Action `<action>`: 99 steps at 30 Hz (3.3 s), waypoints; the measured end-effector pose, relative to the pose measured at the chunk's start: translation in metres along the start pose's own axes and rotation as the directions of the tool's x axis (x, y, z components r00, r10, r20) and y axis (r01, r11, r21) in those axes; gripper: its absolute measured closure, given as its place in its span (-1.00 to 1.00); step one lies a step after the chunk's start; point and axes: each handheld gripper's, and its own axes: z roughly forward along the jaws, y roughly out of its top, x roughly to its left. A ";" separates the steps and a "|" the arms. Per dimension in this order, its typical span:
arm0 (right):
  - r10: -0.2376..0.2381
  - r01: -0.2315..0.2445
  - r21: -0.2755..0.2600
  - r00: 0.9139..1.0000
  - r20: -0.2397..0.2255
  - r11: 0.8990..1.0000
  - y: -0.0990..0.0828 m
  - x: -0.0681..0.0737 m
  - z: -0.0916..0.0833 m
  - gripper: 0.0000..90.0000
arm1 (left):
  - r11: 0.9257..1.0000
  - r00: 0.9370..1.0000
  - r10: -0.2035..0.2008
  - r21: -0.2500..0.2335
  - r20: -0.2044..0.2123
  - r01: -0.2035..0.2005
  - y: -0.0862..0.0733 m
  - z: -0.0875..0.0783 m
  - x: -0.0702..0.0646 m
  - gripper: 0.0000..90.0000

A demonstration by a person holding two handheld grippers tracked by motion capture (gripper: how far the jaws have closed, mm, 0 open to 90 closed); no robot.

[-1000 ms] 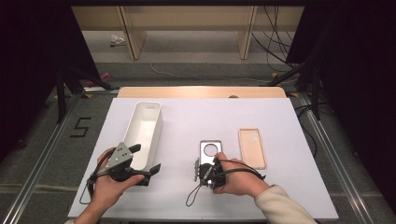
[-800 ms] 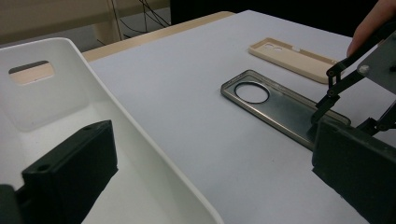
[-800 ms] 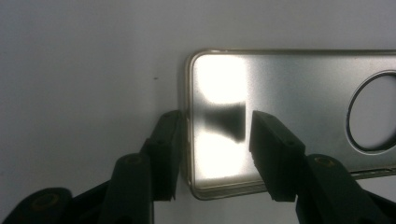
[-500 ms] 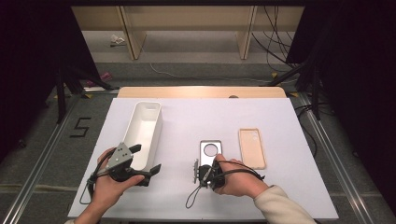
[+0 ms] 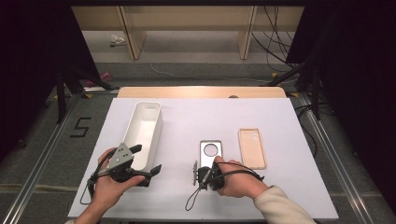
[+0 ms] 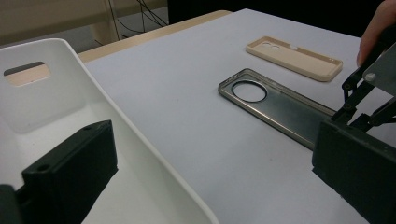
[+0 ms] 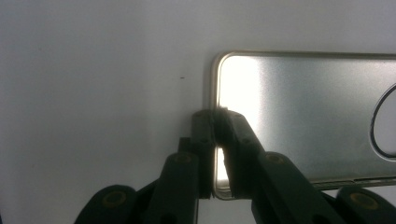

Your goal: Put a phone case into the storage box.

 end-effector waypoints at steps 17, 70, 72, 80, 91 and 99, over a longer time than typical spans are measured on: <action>0.000 0.000 0.002 1.000 -0.009 1.000 0.000 0.002 -0.001 0.96 | 1.000 1.000 0.000 -0.009 0.003 0.000 0.000 0.000 0.000 -1.00; 0.189 -0.183 -0.536 0.981 -0.045 0.824 -0.044 0.000 -0.044 0.98 | 0.958 0.986 -0.157 0.250 0.053 0.139 0.098 0.112 -0.022 -0.40; 0.187 -0.179 -0.539 0.981 -0.041 0.823 -0.043 0.000 -0.045 0.98 | 0.938 0.975 -0.216 0.286 0.042 0.196 0.102 0.130 -0.017 -0.32; 0.184 -0.174 -0.547 0.982 -0.037 0.819 -0.042 0.001 -0.047 0.98 | 0.894 0.955 -0.296 0.360 0.027 0.266 0.105 0.152 -0.013 -0.04; 0.177 -0.162 -0.549 0.984 -0.026 0.820 -0.040 0.002 -0.047 0.98 | 0.854 0.928 -0.371 0.409 0.045 0.321 0.101 0.157 -0.011 0.41; 0.167 -0.150 -0.531 0.986 -0.016 0.834 -0.038 0.003 -0.043 0.98 | 0.827 0.875 -0.478 0.373 0.073 0.421 0.101 0.153 -0.013 0.65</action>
